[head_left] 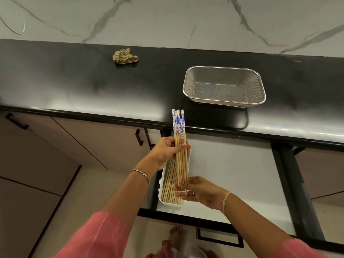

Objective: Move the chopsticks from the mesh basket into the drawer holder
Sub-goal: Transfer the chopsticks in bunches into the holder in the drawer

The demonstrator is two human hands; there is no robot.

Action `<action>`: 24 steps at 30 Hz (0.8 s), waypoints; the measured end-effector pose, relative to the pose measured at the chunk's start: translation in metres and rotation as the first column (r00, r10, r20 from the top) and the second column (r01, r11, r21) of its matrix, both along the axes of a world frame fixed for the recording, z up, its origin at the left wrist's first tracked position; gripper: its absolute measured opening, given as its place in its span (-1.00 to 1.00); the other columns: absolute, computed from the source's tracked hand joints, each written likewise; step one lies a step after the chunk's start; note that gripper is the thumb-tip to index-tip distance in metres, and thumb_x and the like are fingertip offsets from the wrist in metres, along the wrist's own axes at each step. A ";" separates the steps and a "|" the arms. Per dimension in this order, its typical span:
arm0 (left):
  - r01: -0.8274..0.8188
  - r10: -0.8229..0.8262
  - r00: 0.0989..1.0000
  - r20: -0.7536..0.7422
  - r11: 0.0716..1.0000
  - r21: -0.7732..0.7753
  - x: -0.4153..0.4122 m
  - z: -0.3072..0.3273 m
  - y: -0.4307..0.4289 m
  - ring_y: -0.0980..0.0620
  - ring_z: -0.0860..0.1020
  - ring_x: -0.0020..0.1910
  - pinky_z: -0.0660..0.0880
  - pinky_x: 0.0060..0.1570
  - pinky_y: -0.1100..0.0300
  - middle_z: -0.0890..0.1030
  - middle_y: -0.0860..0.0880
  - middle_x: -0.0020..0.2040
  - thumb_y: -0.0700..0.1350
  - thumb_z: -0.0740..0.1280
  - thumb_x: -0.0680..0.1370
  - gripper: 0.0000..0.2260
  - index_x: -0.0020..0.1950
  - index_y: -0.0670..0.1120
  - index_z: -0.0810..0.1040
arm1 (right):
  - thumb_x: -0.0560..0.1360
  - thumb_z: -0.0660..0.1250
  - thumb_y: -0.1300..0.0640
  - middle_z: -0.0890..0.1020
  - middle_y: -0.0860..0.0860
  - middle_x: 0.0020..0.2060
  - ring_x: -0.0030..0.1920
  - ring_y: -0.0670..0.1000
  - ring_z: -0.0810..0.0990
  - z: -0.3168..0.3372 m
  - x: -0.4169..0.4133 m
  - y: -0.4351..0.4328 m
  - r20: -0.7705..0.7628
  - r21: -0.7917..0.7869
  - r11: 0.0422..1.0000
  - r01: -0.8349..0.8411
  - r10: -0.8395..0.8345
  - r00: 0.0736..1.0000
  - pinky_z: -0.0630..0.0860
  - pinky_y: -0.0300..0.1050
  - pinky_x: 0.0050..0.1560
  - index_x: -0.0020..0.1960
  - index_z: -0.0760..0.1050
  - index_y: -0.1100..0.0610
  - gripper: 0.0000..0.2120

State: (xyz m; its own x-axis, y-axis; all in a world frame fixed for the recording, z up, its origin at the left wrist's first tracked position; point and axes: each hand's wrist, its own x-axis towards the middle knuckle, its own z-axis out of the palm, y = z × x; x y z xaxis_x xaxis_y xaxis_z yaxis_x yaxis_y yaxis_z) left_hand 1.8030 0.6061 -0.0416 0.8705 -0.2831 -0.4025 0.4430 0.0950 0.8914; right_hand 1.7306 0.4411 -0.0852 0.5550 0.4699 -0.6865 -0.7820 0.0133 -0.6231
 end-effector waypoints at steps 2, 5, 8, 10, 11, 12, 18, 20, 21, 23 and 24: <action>0.012 -0.011 1.000 -0.009 1.000 0.009 -0.003 -0.007 0.000 -0.09 0.67 0.05 0.57 0.12 -0.01 0.70 -0.15 0.02 -0.24 0.36 0.53 -0.80 0.15 -0.21 0.57 | 0.52 0.36 0.14 0.64 0.20 0.16 0.06 0.10 0.68 -0.003 0.002 0.001 0.007 0.005 1.000 0.024 -0.024 1.000 0.62 -0.17 -0.04 0.28 0.47 0.27 -0.63; 0.002 -0.002 1.000 -0.026 1.000 0.003 -0.006 -0.017 0.000 -0.08 0.67 0.05 0.57 0.12 0.00 0.69 -0.16 0.03 -0.23 0.37 0.53 -0.81 0.14 -0.18 0.59 | 0.53 0.34 0.18 0.64 0.18 0.16 0.14 0.14 0.65 -0.007 0.006 0.004 0.023 0.005 1.000 0.011 -0.011 1.000 0.62 -0.12 0.04 0.28 0.48 0.26 -0.66; 0.000 -0.001 0.999 -0.044 1.000 -0.024 -0.006 -0.022 0.001 -0.09 0.66 0.05 0.56 0.13 -0.01 0.69 -0.16 0.02 -0.24 0.37 0.53 -0.83 0.11 -0.16 0.61 | 0.54 0.33 0.23 0.65 0.17 0.14 0.12 0.13 0.65 -0.012 0.006 0.004 0.032 -0.004 1.000 -0.010 0.011 0.999 0.61 -0.08 0.10 0.25 0.51 0.26 -0.70; -0.003 0.000 0.998 -0.068 0.999 -0.039 -0.007 -0.026 0.001 -0.09 0.66 0.04 0.55 0.15 -0.03 0.69 -0.16 0.00 -0.24 0.37 0.52 -0.83 0.10 -0.15 0.61 | 0.53 0.33 0.25 0.67 0.17 0.12 0.10 0.13 0.66 -0.014 0.005 0.005 0.037 -0.014 1.000 -0.020 0.021 0.999 0.62 -0.06 0.10 0.22 0.53 0.26 -0.73; -0.002 -0.001 0.997 -0.077 0.999 -0.045 -0.007 -0.028 0.000 -0.10 0.66 0.04 0.55 0.16 -0.04 0.69 -0.16 0.00 -0.24 0.38 0.51 -0.83 0.10 -0.15 0.61 | 0.53 0.33 0.25 0.67 0.17 0.12 0.09 0.13 0.67 -0.015 0.004 0.005 0.038 -0.017 1.000 -0.024 0.024 0.999 0.62 -0.06 0.09 0.22 0.54 0.27 -0.73; -0.001 -0.003 0.996 -0.088 0.999 -0.049 -0.008 -0.030 0.000 -0.11 0.66 0.04 0.55 0.17 -0.05 0.69 -0.16 -0.01 -0.24 0.38 0.51 -0.83 0.10 -0.15 0.61 | 0.53 0.33 0.26 0.67 0.16 0.11 0.09 0.14 0.67 -0.016 0.003 0.006 0.038 -0.019 0.999 -0.028 0.029 0.999 0.62 -0.05 0.09 0.21 0.54 0.27 -0.74; 0.002 -0.013 0.989 -0.144 0.997 -0.078 -0.013 -0.040 0.004 -0.12 0.65 0.05 0.55 0.16 -0.04 0.68 -0.19 0.01 -0.23 0.39 0.50 -0.75 0.17 -0.24 0.57 | 0.53 0.33 0.25 0.68 0.16 0.11 0.10 0.13 0.67 -0.023 0.000 0.008 0.028 -0.025 0.999 -0.029 0.030 0.999 0.62 0.00 0.08 0.21 0.54 0.26 -0.74; -0.004 -0.009 0.987 -0.160 0.997 -0.081 -0.013 -0.042 0.005 -0.11 0.65 0.04 0.57 0.13 -0.01 0.68 -0.19 0.01 -0.24 0.39 0.51 -0.75 0.17 -0.25 0.57 | 0.53 0.34 0.23 0.68 0.16 0.08 0.06 0.10 0.68 -0.024 0.000 0.009 0.030 -0.024 0.999 -0.027 0.028 0.999 0.63 -0.02 0.01 0.21 0.53 0.26 -0.73; -0.007 -0.006 0.986 -0.166 0.997 -0.080 -0.014 -0.043 0.006 -0.11 0.66 0.03 0.58 0.10 0.01 0.68 -0.19 0.01 -0.25 0.38 0.51 -0.76 0.16 -0.25 0.57 | 0.53 0.34 0.23 0.69 0.16 0.07 0.04 0.10 0.69 -0.024 -0.001 0.010 0.033 -0.024 0.999 -0.034 0.034 0.999 0.62 -0.04 -0.02 0.21 0.54 0.25 -0.73; -0.006 -0.007 0.984 -0.176 0.997 -0.072 -0.015 -0.043 0.007 -0.09 0.67 0.00 0.60 0.05 0.05 0.68 -0.18 0.00 -0.24 0.37 0.52 -0.77 0.16 -0.24 0.57 | 0.53 0.34 0.22 0.70 0.15 0.04 0.03 0.12 0.69 -0.024 -0.002 0.011 0.032 -0.022 0.999 -0.049 0.050 0.998 0.62 -0.05 -0.03 0.18 0.55 0.22 -0.77; 0.000 -0.012 0.983 -0.184 0.998 -0.066 -0.016 -0.044 0.007 -0.08 0.67 -0.01 0.60 0.03 0.06 0.68 -0.17 -0.01 -0.23 0.37 0.53 -0.77 0.17 -0.24 0.57 | 0.54 0.33 0.22 0.70 0.16 0.03 0.03 0.13 0.69 -0.025 -0.003 0.012 0.030 -0.019 0.998 -0.053 0.053 0.998 0.62 -0.04 -0.02 0.16 0.56 0.21 -0.79</action>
